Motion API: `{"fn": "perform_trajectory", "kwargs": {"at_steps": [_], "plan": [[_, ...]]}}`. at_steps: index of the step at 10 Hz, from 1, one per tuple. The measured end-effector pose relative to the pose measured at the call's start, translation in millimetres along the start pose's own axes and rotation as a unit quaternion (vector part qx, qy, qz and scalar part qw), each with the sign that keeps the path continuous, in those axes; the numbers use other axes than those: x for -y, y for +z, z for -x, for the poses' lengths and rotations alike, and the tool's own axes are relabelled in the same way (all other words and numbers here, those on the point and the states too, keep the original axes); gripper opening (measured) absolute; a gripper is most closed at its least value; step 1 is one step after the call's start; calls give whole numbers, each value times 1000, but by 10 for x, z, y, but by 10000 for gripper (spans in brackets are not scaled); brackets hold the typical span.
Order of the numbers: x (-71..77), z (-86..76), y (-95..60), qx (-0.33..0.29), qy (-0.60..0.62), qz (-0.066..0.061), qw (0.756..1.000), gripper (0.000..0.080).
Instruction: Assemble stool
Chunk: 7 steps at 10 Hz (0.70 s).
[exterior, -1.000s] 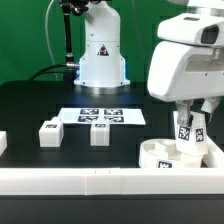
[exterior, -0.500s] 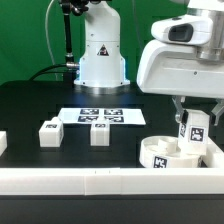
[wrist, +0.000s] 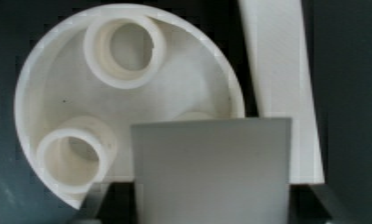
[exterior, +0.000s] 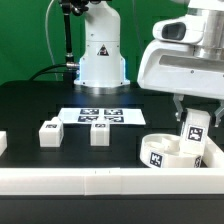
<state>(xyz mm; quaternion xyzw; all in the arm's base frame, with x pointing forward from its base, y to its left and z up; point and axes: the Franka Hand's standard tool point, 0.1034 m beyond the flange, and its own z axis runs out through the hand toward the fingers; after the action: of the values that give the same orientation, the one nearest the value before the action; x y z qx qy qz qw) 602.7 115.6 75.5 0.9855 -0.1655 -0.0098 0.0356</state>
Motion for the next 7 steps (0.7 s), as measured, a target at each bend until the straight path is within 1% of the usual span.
{"fn": "perform_trajectory", "kwargs": {"at_steps": [1,2,3,4,7], "plan": [[-14,1,4,6,66,-9,998,338],[-33,-3,10,14,124,-20,992,338],[-35,-29,11,15,188,-38,981,338],[-23,-44,10,8,233,-49,971,338],[10,-38,7,9,304,-53,951,338]]}}
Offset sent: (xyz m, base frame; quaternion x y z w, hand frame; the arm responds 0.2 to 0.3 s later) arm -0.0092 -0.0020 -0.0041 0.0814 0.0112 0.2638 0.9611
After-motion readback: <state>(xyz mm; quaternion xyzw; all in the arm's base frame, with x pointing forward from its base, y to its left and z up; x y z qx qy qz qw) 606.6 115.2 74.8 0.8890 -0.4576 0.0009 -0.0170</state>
